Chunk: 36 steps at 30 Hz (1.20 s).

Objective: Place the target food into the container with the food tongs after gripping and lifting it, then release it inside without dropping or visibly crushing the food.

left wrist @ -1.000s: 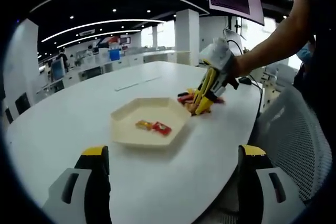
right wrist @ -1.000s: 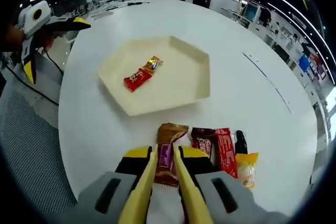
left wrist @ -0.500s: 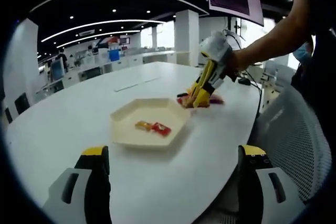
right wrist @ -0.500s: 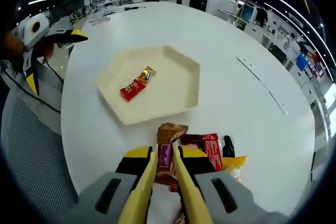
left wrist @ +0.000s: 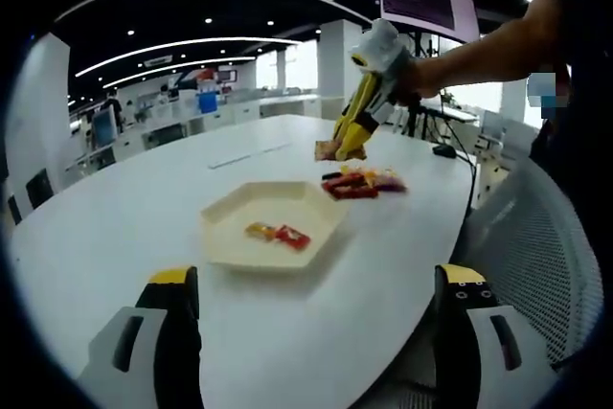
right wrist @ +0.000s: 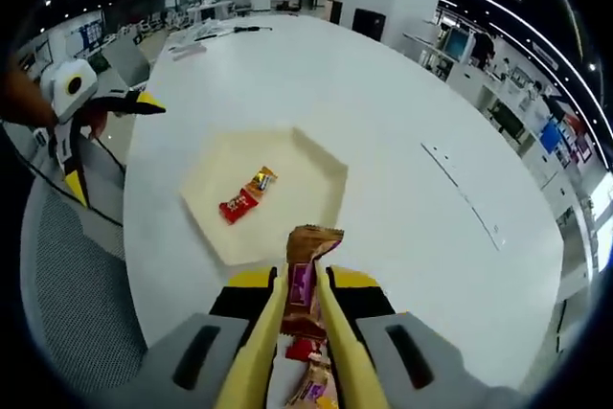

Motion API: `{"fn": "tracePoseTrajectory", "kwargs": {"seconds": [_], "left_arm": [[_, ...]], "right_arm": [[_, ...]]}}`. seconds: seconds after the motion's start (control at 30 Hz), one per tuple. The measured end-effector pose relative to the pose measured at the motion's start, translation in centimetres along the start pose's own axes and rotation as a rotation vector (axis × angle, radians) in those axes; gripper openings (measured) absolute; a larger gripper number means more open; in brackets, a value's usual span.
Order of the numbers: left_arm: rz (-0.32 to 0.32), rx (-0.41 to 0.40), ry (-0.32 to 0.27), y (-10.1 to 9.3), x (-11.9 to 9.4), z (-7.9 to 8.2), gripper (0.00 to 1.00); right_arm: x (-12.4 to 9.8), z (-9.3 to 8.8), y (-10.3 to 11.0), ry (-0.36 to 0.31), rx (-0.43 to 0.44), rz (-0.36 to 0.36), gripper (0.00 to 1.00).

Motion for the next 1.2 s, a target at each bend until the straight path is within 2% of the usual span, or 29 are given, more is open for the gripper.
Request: {"fn": "tracePoseTrajectory", "kwargs": {"seconds": [0.2, 0.53, 1.2], "left_arm": [[-0.022, -0.005, -0.004, -0.2, 0.2, 0.0, 1.0], [-0.012, -0.005, -0.013, -0.2, 0.0, 0.1, 1.0], [-0.008, -0.008, -0.019, -0.3, -0.2, 0.2, 0.99]], "right_arm": [[-0.4, 0.6, -0.5, 0.004, -0.005, 0.0, 0.19], [-1.0, 1.4, -0.7, 0.01, -0.015, -0.007, 0.19], [0.2, 6.4, 1.0, -0.016, -0.058, 0.033, 0.2]]}}
Point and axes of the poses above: the point that each gripper's makers call its tool centre point, and the gripper's own axes: x roughly forward along the fingers, y roughly to its left, z roughly out of its top, the point moved 10 cm from there along -x, roughly backward along the fingers, and after that the axes turned 11 degrees about -z, right-handed, at the moved point
